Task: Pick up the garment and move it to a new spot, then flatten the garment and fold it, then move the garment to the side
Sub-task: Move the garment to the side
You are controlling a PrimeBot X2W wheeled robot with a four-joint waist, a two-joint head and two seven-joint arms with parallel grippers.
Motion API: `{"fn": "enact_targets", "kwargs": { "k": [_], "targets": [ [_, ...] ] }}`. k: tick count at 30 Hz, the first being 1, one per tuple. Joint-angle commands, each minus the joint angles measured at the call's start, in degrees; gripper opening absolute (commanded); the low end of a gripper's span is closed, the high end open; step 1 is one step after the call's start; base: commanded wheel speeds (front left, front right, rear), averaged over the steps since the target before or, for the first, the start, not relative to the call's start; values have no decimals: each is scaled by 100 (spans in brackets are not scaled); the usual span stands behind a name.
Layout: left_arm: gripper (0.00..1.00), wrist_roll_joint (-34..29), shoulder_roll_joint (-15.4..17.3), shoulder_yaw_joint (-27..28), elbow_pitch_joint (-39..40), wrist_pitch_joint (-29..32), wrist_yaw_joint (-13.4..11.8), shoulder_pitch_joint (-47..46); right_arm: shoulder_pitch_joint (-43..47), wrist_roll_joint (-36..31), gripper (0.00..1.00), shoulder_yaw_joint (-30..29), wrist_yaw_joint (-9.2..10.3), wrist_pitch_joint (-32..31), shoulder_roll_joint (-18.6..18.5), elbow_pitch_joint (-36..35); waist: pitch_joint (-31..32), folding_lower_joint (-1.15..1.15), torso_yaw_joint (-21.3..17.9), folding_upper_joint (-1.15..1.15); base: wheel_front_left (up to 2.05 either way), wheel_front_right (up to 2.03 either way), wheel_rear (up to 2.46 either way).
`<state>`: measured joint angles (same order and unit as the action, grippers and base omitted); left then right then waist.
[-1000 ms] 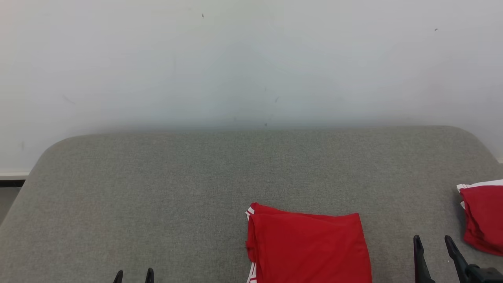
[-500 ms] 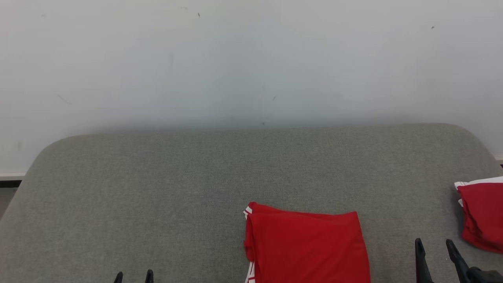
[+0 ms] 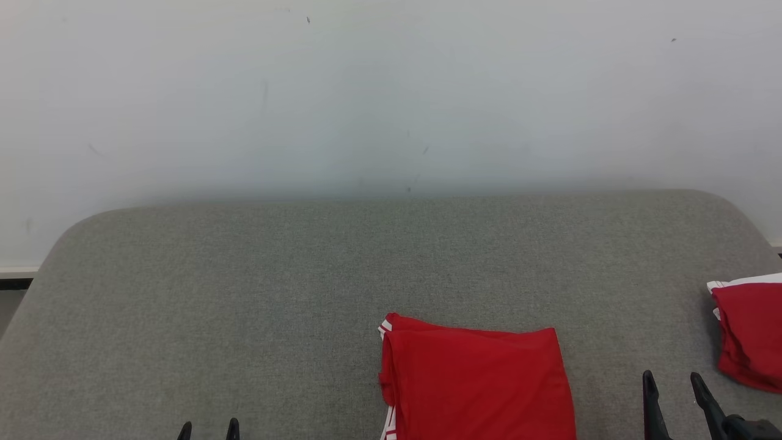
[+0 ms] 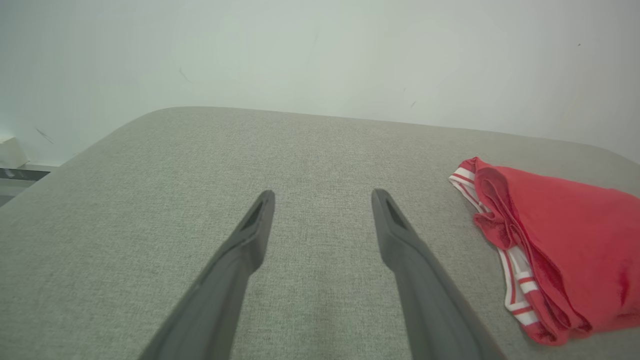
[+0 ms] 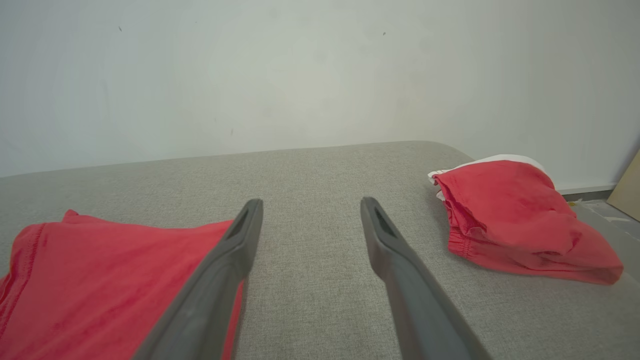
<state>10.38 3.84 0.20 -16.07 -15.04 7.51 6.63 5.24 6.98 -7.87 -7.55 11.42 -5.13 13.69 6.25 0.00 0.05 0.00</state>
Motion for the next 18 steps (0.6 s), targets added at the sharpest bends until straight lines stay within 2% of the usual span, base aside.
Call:
{"fn": "enact_targets", "kwargs": {
  "k": [1,18],
  "targets": [
    [100,1,3,7,6,-15,-7,-59,-17,-2,100,-5,16,24,11,5,1,0,2,0,0,0,0],
    [100,-24,-27,46,78,-15,-7,18,-92,-15,100,60,16,-121,42,13,-3,0,34,0,0,0,0]
  ]
}}
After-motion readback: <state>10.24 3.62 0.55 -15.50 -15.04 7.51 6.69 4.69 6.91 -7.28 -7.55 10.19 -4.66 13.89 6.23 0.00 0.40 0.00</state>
